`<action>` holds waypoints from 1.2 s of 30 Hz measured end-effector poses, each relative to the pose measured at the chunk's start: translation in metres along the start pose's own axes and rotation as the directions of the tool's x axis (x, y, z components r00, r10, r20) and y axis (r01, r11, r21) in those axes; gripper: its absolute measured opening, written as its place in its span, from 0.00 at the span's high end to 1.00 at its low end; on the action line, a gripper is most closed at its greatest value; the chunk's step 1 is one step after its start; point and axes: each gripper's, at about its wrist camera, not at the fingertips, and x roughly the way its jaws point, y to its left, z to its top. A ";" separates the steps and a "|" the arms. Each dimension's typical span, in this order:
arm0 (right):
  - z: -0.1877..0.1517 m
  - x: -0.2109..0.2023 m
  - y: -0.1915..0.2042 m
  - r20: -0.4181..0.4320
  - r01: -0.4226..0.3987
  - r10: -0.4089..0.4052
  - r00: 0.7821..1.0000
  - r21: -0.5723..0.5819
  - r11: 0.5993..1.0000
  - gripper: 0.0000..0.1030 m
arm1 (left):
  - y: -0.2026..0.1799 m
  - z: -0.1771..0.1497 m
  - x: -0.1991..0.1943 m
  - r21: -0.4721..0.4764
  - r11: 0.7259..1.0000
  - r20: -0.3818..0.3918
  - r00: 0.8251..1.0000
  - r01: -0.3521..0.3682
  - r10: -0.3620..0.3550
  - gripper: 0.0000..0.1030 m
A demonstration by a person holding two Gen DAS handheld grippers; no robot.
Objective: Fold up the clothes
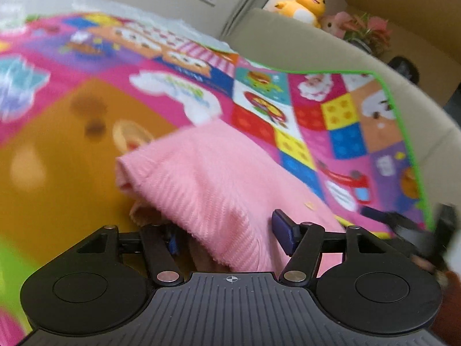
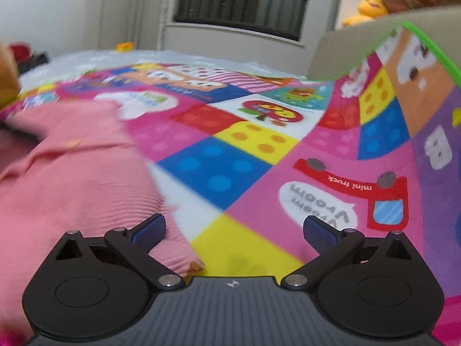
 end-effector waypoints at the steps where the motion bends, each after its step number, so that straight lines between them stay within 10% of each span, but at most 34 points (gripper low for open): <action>1: -0.002 -0.007 0.007 -0.004 -0.002 0.002 1.000 -0.014 1.000 0.03 | 0.003 0.006 0.003 0.006 1.000 0.003 1.000 -0.005 0.005 0.32; 9: -0.016 -0.060 0.064 0.017 -0.132 0.134 0.991 -0.099 0.986 0.06 | 0.010 0.038 0.007 0.034 0.998 0.038 0.998 -0.044 0.043 0.17; 19: 0.001 -0.101 0.066 0.145 -0.275 0.280 0.949 -0.056 0.960 0.00 | -0.009 -0.042 -0.083 0.134 0.990 0.033 0.998 0.048 -0.053 0.05; 25: -0.017 -0.064 0.106 0.011 -0.163 0.170 0.985 -0.229 0.960 0.00 | -0.013 -0.085 -0.076 0.279 0.960 0.015 0.999 -0.032 0.029 0.05; 36: -0.019 -0.083 0.118 0.108 -0.091 0.130 0.986 -0.311 0.946 0.00 | 0.012 -0.100 -0.083 0.240 0.968 0.111 0.988 0.075 -0.104 0.03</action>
